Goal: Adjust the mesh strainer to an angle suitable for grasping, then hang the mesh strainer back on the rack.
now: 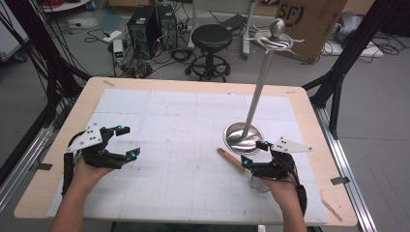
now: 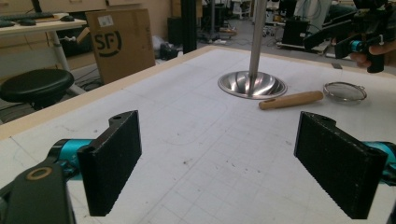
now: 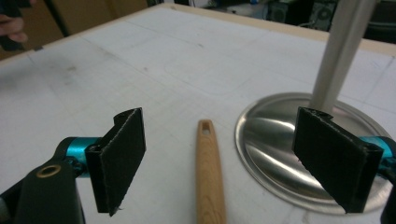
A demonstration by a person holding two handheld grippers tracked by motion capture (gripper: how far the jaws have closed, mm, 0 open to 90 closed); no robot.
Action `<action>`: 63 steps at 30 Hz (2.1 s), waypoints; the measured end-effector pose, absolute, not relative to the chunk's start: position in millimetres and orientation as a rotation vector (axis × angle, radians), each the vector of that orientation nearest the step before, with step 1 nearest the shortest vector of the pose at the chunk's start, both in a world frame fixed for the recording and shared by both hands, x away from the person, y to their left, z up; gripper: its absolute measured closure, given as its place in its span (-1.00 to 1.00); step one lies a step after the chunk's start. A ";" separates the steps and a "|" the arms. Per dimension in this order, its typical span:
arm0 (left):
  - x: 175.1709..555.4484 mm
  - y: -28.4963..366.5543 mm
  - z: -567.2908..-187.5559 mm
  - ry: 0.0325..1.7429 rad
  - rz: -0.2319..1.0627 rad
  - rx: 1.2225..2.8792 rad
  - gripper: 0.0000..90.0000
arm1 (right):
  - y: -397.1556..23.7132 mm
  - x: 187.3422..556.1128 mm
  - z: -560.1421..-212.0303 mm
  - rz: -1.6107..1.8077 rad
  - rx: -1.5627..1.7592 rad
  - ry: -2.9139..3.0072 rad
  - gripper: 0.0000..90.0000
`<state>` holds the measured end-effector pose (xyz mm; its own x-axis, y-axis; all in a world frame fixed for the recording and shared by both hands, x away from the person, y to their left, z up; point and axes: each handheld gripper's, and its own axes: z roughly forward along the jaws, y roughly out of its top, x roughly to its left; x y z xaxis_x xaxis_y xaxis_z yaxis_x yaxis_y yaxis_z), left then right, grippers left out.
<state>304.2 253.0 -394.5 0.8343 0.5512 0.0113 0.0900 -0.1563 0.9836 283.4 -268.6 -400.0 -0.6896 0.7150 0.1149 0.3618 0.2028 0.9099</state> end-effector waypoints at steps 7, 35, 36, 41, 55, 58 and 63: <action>304.9 250.4 -396.2 0.501 0.427 1.706 -0.66 | -266.9 287.1 -407.9 1.378 1.034 2.207 -0.63; 304.3 247.1 -395.3 0.487 0.452 1.698 -0.64 | -258.2 286.9 -417.6 1.242 1.024 2.304 -0.59; 304.4 246.9 -395.6 0.485 0.450 1.699 -0.64 | -257.4 286.9 -418.2 1.227 1.024 2.308 -0.58; 304.0 245.1 -396.3 0.481 0.442 1.707 -0.64 | -253.2 288.3 -420.8 1.192 1.011 2.351 -0.57; 304.3 246.0 -398.5 0.492 0.434 1.719 -0.65 | -248.6 290.8 -426.0 1.120 1.011 2.406 -0.43; 304.4 246.3 -398.5 0.494 0.434 1.725 -0.65 | -248.0 291.6 -427.6 1.097 1.000 2.429 -0.36; 304.8 246.3 -398.8 0.493 0.432 1.729 -0.65 | -247.6 292.3 -429.5 1.072 1.003 2.466 -0.25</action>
<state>304.8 246.3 -398.8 0.8397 0.5427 0.0219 0.0935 -0.1841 0.9784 292.3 -247.6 -429.5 -0.7237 0.6896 0.0260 0.4893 0.4862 0.7240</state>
